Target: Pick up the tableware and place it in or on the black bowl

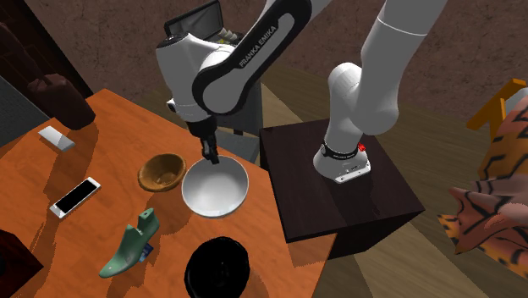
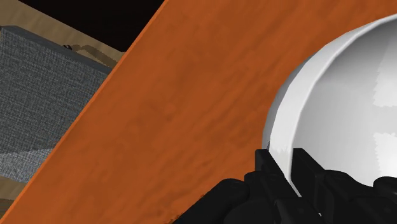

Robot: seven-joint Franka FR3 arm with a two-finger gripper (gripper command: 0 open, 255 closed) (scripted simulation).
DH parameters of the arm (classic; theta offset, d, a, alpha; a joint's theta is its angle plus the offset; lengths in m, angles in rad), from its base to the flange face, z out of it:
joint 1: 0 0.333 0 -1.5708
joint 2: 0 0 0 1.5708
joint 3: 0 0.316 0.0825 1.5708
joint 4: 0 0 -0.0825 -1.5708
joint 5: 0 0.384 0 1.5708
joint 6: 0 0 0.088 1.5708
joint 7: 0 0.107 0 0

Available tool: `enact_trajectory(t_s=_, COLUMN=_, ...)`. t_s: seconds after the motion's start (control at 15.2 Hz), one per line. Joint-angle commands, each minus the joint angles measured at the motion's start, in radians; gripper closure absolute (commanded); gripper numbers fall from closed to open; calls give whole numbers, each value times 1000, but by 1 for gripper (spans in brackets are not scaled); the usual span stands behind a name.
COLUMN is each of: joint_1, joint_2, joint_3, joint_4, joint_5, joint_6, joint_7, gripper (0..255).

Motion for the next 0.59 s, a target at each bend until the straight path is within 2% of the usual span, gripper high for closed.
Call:
enact_trajectory(t_s=0.0, joint_1=-1, joint_2=-15, joint_3=1, joint_4=15, joint_5=-5, joint_6=-30, joint_7=8, gripper=255)
enact_trajectory(t_s=0.07, joint_1=-1, joint_2=-19, joint_3=1, joint_4=18, joint_5=-6, joint_6=-36, joint_7=9, gripper=255)
enact_trajectory(t_s=0.53, joint_1=81, joint_2=34, joint_3=102, joint_4=122, joint_5=23, joint_6=-63, joint_7=178, gripper=255)
